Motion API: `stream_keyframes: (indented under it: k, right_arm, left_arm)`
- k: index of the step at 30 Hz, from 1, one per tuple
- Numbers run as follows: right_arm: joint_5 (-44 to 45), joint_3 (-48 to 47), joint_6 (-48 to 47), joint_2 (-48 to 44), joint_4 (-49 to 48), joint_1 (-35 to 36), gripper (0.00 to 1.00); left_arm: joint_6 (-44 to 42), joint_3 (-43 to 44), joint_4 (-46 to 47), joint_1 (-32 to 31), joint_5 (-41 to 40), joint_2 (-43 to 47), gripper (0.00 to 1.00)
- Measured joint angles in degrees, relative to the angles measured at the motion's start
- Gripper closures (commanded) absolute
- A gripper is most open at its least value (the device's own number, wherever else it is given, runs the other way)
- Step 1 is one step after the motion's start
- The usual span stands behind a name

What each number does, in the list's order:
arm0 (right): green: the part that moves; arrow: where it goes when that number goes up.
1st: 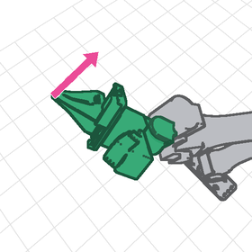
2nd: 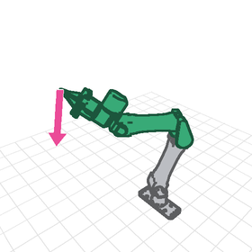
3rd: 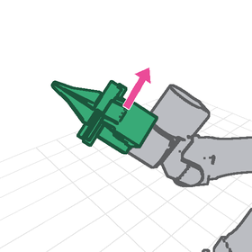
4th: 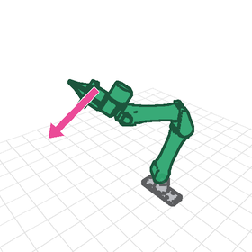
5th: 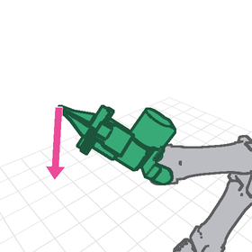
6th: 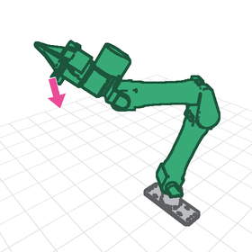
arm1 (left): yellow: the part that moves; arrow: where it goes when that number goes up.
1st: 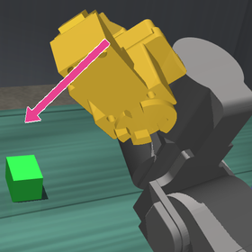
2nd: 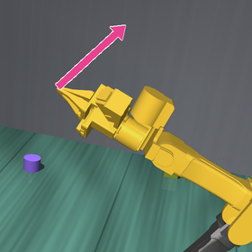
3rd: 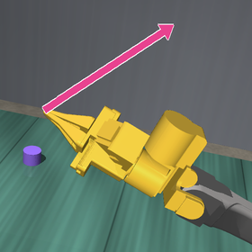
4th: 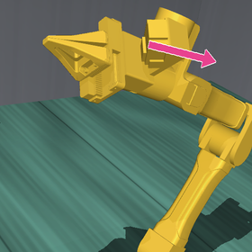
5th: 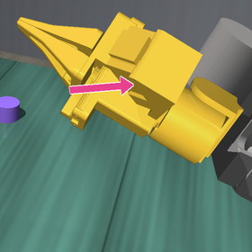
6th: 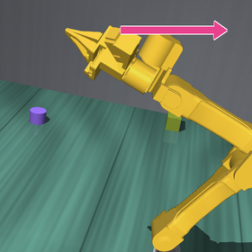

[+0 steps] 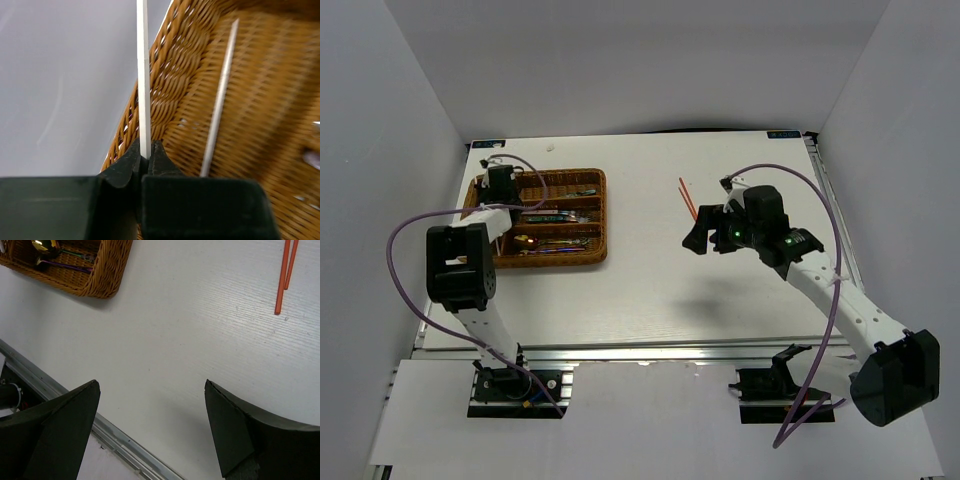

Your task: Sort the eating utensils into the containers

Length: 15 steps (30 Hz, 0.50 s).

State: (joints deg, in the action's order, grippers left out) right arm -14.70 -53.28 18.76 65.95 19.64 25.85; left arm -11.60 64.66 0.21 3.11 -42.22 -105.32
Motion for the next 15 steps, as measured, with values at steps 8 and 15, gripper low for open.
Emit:
stream_keyframes:
  k: [8, 15]
  right_arm:
    - [-1.99, 0.72, -0.17, -0.11, -0.35, 0.0, 0.11]
    - [-1.92, 0.72, -0.2, 0.11, -0.39, 0.0, 0.11]
  left_arm:
    - [0.9, -0.57, 2.67, 1.29, 2.14, -0.68, 0.75]
    - [2.71, -0.59, 3.08, 1.29, 4.72, -0.79, 0.55]
